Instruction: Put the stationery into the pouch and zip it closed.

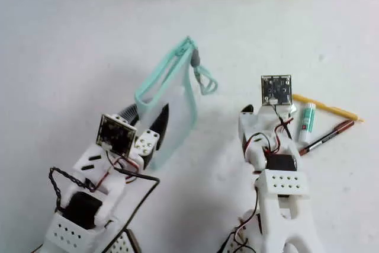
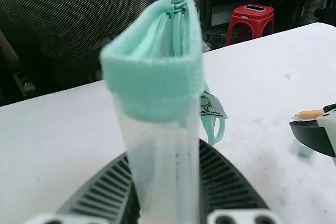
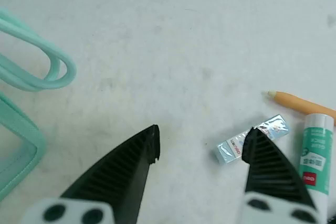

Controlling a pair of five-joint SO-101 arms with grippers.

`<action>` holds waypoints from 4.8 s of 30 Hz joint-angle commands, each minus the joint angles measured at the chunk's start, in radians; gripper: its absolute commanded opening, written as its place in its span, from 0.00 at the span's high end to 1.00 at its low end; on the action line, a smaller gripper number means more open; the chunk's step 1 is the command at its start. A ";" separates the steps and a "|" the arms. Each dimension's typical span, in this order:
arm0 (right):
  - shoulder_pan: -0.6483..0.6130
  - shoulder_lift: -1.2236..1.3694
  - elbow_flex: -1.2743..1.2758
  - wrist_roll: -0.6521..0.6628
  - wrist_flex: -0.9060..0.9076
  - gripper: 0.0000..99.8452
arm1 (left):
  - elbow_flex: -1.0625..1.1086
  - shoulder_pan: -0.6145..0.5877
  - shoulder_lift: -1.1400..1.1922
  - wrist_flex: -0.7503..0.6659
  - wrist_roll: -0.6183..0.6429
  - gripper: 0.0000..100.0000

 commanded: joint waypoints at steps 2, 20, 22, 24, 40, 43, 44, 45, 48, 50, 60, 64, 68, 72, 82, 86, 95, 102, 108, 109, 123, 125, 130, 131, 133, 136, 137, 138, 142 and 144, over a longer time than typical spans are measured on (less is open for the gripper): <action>-0.004 -0.021 -0.005 0.000 -0.018 0.74 | 0.002 0.007 0.004 -0.011 -0.014 0.89; -0.004 -0.021 -0.005 0.000 -0.018 0.74 | 0.002 0.007 0.004 -0.011 -0.014 0.89; -0.004 -0.021 -0.005 0.000 -0.018 0.74 | 0.002 0.005 0.004 -0.011 -0.014 0.89; -0.004 -0.021 -0.005 0.000 -0.018 0.74 | 0.002 0.005 0.004 -0.011 -0.014 0.89; -0.004 -0.021 -0.005 0.000 -0.018 0.74 | 0.002 0.004 0.004 -0.011 -0.014 0.89; -0.004 -0.021 -0.005 0.000 -0.018 0.74 | 0.002 0.004 0.004 -0.011 -0.014 0.89; -0.004 -0.021 -0.005 0.000 -0.018 0.74 | 0.002 0.004 0.004 -0.011 -0.014 0.89; -0.004 -0.021 -0.005 0.000 -0.018 0.74 | 0.002 0.004 0.004 -0.011 -0.014 0.89; -0.004 -0.021 -0.005 0.000 -0.018 0.74 | 0.002 0.004 0.004 -0.011 -0.014 0.89; -0.004 -0.021 -0.005 0.000 -0.018 0.74 | 0.002 0.004 0.004 -0.011 -0.014 0.89; -0.004 -0.021 -0.005 0.000 -0.018 0.74 | 0.002 0.004 0.004 -0.011 -0.014 0.89; -0.004 -0.021 -0.005 0.000 -0.018 0.74 | 0.002 0.004 0.004 -0.011 -0.014 0.89; -0.004 -0.021 -0.005 0.000 -0.018 0.74 | 0.002 0.004 0.004 -0.011 -0.014 0.89; -0.004 -0.021 -0.005 0.000 -0.018 0.74 | 0.002 0.004 0.004 -0.011 -0.014 0.89; -0.002 -0.021 -0.005 0.000 -0.018 0.74 | 0.002 0.004 0.004 -0.011 -0.014 0.89; -0.002 -0.021 -0.005 0.000 -0.018 0.74 | 0.002 0.004 0.004 -0.011 -0.014 0.89; -0.002 -0.021 -0.005 0.000 -0.018 0.74 | 0.002 0.004 0.004 -0.011 -0.014 0.89; 0.002 -0.021 -0.006 0.003 -0.016 0.74 | 0.002 0.004 0.004 -0.011 -0.014 0.89; 0.088 -0.012 -0.077 0.078 0.053 0.75 | 0.000 0.004 0.004 -0.011 -0.014 0.89; 0.102 -0.012 -0.097 0.078 0.081 0.75 | 0.000 0.004 0.004 -0.011 -0.014 0.89; 0.360 0.553 -0.555 0.006 0.234 0.74 | 0.002 0.002 0.004 -0.011 -0.014 0.89; 0.369 0.723 -0.707 0.002 0.329 0.74 | 0.002 0.002 0.004 -0.011 -0.014 0.89; 0.369 1.027 -1.073 0.000 0.553 0.74 | 0.002 0.002 0.004 -0.011 -0.014 0.89; 0.369 1.069 -1.128 0.000 0.575 0.74 | 0.002 0.002 0.004 -0.011 -0.014 0.89; 0.369 1.141 -1.218 0.000 0.590 0.74 | 0.002 0.002 0.004 -0.011 -0.014 0.89; 0.383 1.219 -1.293 0.000 0.595 0.74 | 0.002 0.002 0.004 -0.011 -0.014 0.89; 0.389 1.234 -1.304 0.000 0.595 0.74 | 0.002 0.002 0.004 -0.011 -0.014 0.89; 0.395 1.248 -1.313 0.000 0.595 0.74 | 0.000 0.004 0.004 -0.011 -0.014 0.89; 0.412 1.267 -1.320 0.002 0.595 0.74 | -0.002 0.010 0.004 -0.011 -0.014 0.89; 0.424 1.267 -1.320 0.000 0.615 0.74 | -0.002 0.010 0.004 -0.011 -0.014 0.89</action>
